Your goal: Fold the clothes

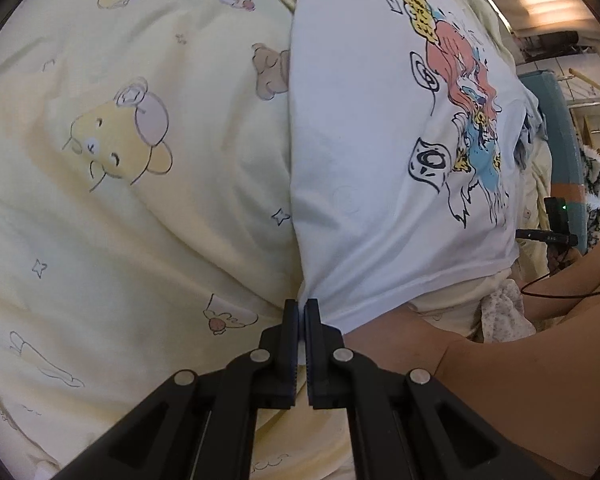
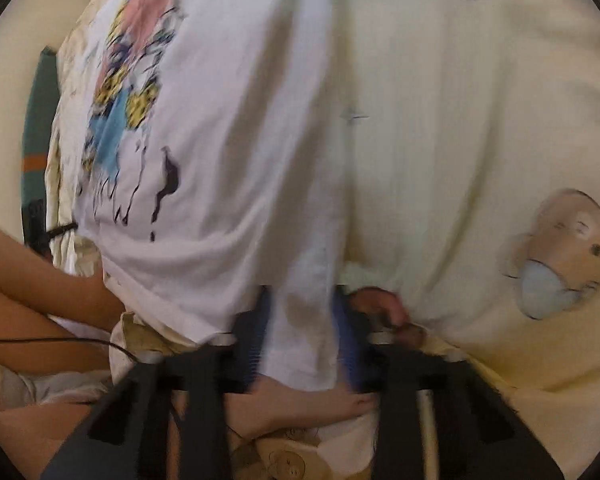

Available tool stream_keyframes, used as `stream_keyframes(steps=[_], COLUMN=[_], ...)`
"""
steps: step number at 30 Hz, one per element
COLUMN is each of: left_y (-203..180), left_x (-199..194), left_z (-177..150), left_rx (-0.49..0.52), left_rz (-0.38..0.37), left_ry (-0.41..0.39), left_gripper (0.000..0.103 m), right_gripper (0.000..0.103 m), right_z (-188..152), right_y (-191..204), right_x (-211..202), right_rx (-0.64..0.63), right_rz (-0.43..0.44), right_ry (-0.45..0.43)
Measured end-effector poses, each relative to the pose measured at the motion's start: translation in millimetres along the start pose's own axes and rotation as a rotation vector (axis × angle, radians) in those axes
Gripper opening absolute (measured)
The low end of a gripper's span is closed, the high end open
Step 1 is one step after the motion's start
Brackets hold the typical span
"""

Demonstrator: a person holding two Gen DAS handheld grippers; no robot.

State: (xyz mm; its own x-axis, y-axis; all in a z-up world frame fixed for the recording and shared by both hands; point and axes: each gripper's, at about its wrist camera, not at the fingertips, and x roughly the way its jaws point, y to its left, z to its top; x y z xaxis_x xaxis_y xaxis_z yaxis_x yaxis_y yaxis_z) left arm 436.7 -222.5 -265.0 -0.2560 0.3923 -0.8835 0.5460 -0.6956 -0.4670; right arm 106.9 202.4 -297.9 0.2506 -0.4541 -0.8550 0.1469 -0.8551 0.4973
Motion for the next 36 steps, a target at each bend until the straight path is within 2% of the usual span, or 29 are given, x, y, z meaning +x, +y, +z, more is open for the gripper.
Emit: stream_keyframes(steps=[1, 6, 8, 10, 14, 17, 21, 25, 28, 30, 34, 36], left_y=[-1, -10, -14, -21, -29, -21, -17, -13, 2, 7, 17, 22], left_x=[-1, -9, -12, -24, -41, -28, -4, 14, 16, 7, -15, -36], left_z=[0, 0, -1, -1, -2, -10, -18, -24, -32, -35, -29, -3], left_rx=[0.003, 0.036, 0.051, 0.060, 0.097, 0.108, 0.111, 0.144, 0.103, 0.097, 0.117, 0.113], left_rz=[0.002, 0.005, 0.006, -0.061, -0.115, -0.056, -0.005, 0.065, 0.114, 0.104, 0.138, 0.173], left_ry=[-0.003, -0.023, -0.032, -0.045, -0.042, 0.031, 0.084, 0.149, 0.187, 0.186, 0.190, 0.135], left_gripper=[0.002, 0.002, 0.002, 0.001, 0.001, 0.001, 0.001, 0.001, 0.001, 0.001, 0.001, 0.001], right_gripper=[0.005, 0.002, 0.002, 0.002, 0.002, 0.002, 0.002, 0.001, 0.001, 0.001, 0.002, 0.002], right_z=[-1, -10, -17, -28, -43, -46, -52, -65, -70, -64, -27, 4], right_y=[4, 8, 8, 12, 12, 4, -17, -31, -38, -40, -20, 1], right_x=[3, -9, -21, -37, -61, -58, -36, -9, -19, -38, -80, -84], right_rx=[-0.019, -0.035, -0.021, -0.037, -0.027, -0.010, 0.043, 0.057, 0.103, 0.132, 0.034, -0.040], right_rz=[-0.022, -0.070, -0.057, -0.063, -0.072, -0.088, -0.102, -0.145, -0.132, -0.128, -0.160, -0.181], right_ry=[0.010, -0.018, -0.031, -0.025, -0.049, -0.036, 0.017, 0.117, 0.054, -0.027, -0.181, -0.230])
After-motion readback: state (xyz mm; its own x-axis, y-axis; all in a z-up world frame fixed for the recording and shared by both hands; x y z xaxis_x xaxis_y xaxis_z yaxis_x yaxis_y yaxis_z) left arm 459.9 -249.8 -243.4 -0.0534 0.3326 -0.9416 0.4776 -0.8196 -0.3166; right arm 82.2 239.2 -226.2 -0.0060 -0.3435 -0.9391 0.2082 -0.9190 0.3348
